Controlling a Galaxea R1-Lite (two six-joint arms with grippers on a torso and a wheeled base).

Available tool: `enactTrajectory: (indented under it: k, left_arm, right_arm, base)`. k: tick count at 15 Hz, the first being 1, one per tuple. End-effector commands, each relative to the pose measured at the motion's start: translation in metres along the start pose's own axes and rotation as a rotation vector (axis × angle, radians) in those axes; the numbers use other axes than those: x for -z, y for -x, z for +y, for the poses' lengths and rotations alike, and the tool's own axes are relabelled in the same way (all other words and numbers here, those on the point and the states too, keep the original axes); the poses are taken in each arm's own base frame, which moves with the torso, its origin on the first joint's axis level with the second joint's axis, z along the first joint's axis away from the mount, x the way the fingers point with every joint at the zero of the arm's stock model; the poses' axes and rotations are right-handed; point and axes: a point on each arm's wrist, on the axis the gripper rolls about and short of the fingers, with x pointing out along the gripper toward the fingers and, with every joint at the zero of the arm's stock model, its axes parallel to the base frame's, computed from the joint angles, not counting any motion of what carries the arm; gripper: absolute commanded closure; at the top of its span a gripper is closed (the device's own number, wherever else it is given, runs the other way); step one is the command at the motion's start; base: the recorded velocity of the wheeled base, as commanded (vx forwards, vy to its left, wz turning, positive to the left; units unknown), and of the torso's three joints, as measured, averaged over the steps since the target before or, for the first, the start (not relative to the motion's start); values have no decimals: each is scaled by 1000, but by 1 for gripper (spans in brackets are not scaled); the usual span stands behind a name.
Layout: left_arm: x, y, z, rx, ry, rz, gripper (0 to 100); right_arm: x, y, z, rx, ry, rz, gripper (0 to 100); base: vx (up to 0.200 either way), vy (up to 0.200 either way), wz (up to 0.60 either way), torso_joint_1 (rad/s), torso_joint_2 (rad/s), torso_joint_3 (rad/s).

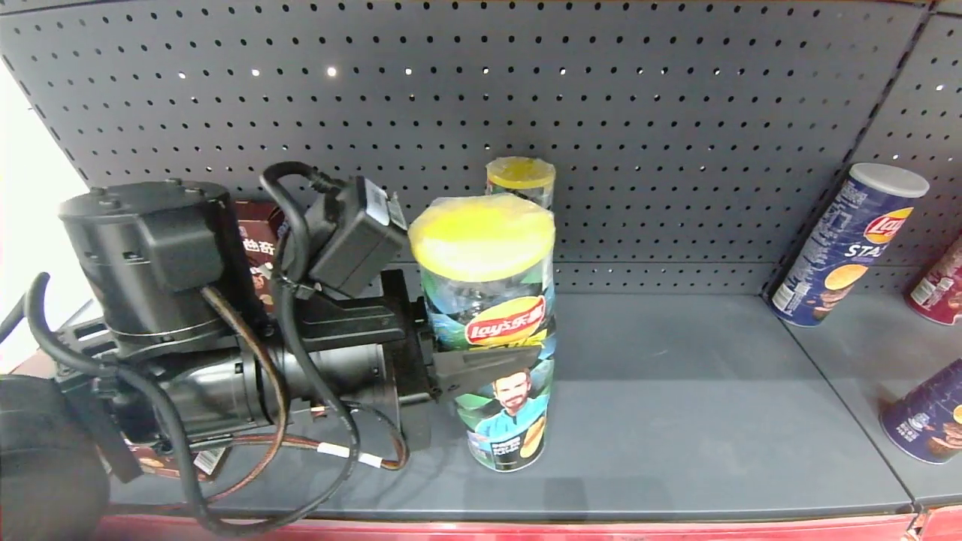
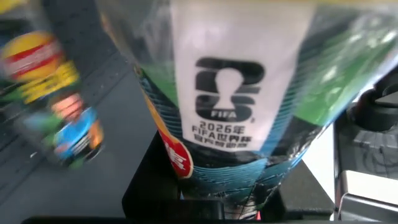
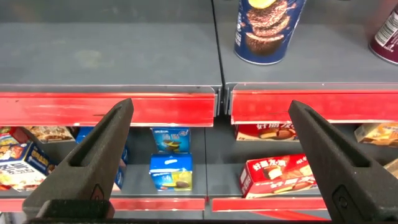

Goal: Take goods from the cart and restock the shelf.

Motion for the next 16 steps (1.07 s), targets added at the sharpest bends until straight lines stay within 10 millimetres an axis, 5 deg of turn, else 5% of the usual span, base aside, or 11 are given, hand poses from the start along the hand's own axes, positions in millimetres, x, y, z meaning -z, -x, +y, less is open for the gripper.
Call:
enactTrajectory:
  k: [1, 5, 7, 11, 13, 16]
  left_arm:
    - [-7, 37, -7, -64, -19, -28, 100]
    - [-3, 58, -11, -111, -18, -24, 100]
    - [-6, 58, -11, -112, -23, -32, 100]
    - [-4, 61, -8, -132, -19, -27, 100]
    - [-7, 60, -6, -134, -25, -33, 100]
    - [-7, 60, -6, -136, -27, -35, 100]
  right_arm:
    - [0, 0, 0, 0, 1, 0, 0]
    - [-2, -1, -1, 55, 9, 15, 0]
    - [-59, 8, -1, 39, -13, -94, 0]
    - [-125, 12, -1, -82, 3, -59, 0]
    - [-171, -9, 2, -193, 14, -38, 0]
    - [-193, -50, 8, -326, 101, 37, 0]
  base:
    - [0, 0, 0, 0, 0, 0]
    - [0, 0, 0, 0, 0, 0]
    - [0, 0, 0, 0, 0, 0]
    - [0, 0, 0, 0, 0, 0]
    - [0, 0, 0, 0, 0, 0]
    - [0, 0, 0, 0, 0, 0]
